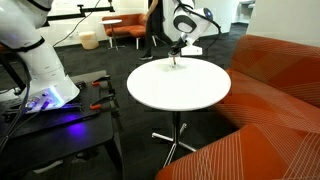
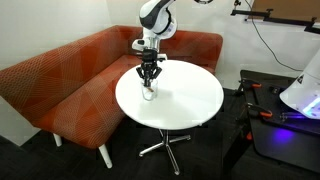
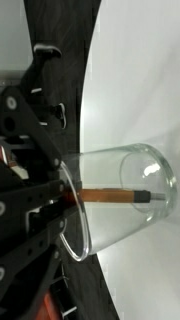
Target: Take the pen out of the glass and set it on the table
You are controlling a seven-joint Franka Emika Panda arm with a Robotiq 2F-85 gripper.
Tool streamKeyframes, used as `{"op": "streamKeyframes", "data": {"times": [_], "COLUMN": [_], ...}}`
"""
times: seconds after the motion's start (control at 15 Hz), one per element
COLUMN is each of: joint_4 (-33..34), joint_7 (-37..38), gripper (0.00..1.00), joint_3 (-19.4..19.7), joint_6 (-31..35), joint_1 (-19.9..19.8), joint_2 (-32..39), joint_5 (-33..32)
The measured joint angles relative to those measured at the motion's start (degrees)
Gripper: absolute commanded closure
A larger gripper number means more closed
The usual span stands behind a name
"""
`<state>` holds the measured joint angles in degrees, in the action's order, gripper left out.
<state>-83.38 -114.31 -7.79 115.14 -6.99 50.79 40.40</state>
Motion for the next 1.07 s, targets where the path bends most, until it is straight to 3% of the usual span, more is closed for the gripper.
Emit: {"op": "streamKeyframes", "data": {"times": [0.6,1.07], "joint_4": [-0.67,-6.34], "joint_7": [0.0,-1.58], "gripper": [0.96,0.96], "joint_3": [-1.67,-3.35], "joint_6": [0.0,-0.06], "joint_1": [-1.81,-3.96], "joint_2": [-2.46,-9.78], "joint_5": [1.05,7.8]}}
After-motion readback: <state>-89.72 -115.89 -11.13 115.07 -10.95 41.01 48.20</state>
